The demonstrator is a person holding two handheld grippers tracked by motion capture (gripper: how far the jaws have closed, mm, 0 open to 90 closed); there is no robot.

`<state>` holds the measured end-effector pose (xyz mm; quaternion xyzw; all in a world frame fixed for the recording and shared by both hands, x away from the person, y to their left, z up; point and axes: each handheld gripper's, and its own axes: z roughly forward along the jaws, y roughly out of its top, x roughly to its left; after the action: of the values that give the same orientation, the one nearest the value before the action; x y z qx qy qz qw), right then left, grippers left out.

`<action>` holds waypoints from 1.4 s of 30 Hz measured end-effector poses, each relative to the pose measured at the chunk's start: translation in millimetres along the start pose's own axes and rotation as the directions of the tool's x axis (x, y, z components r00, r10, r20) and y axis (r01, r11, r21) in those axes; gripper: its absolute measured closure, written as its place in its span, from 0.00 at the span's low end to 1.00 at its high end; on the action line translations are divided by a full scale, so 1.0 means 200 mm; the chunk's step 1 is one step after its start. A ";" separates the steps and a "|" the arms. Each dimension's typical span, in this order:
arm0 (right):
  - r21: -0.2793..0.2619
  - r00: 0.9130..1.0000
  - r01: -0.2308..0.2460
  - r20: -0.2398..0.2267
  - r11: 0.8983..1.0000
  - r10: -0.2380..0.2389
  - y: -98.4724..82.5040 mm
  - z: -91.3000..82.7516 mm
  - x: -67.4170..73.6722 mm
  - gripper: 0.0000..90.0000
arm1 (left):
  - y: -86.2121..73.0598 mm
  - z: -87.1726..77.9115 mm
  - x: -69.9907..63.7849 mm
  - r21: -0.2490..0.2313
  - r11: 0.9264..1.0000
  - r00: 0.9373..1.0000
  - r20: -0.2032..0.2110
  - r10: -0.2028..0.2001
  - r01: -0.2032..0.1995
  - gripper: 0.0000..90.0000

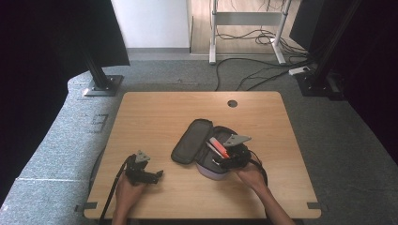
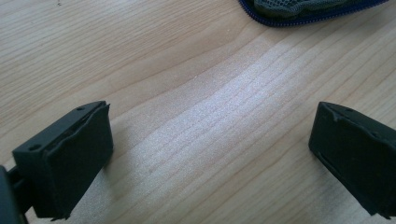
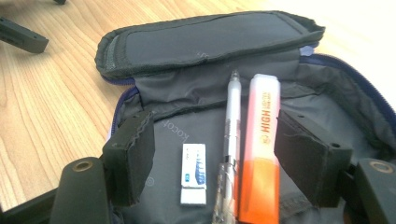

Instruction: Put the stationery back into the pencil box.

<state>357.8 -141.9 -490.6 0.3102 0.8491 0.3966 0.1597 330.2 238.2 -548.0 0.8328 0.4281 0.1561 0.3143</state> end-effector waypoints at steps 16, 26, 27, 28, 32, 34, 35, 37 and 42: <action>-0.022 1.000 -0.004 0.024 1.000 0.004 -0.02 -0.09 -0.04 0.31 | 0.00 0.00 0.00 0.000 1.000 1.000 0.000 0.000 0.000 0.00; -0.020 0.999 -0.023 0.036 1.000 0.024 -0.06 -0.12 -0.07 0.31 | 0.00 0.00 0.00 0.000 1.000 1.000 0.000 0.000 0.000 0.00; -0.021 0.999 -0.025 0.038 0.999 0.026 -0.07 -0.13 -0.07 0.31 | 0.00 0.00 0.00 0.000 1.000 1.000 0.000 0.000 0.000 0.00; -0.024 0.999 -0.028 0.039 0.999 0.029 -0.07 -0.13 -0.08 0.31 | 0.00 0.00 0.00 0.000 1.000 1.000 0.000 0.000 0.000 0.00; -0.035 0.998 -0.041 0.042 0.999 0.043 -0.08 -0.15 -0.09 0.31 | 0.00 0.00 0.00 0.000 1.000 1.000 0.000 0.000 0.000 0.00; -0.036 0.998 -0.047 0.042 0.998 0.048 -0.09 -0.15 -0.09 0.32 | 0.00 0.00 0.00 0.000 1.000 1.000 0.000 0.000 0.000 0.00; -0.037 0.998 -0.046 0.040 0.998 0.047 -0.10 -0.14 -0.10 0.32 | 0.00 0.00 0.00 0.000 1.000 1.000 0.000 0.000 0.000 0.00; -0.031 0.998 -0.051 0.034 0.998 0.052 -0.11 -0.13 -0.10 0.32 | 0.00 0.00 0.00 0.000 1.000 1.000 0.000 0.000 0.000 0.00; -0.010 0.997 -0.068 0.022 0.998 0.068 -0.17 -0.07 -0.09 0.32 | 0.00 0.00 0.00 0.000 1.000 1.000 0.000 0.000 0.000 0.00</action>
<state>350.3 -179.0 -508.2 0.3424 0.8344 0.4024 0.1570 330.2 238.2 -548.0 0.8328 0.4282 0.1562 0.3144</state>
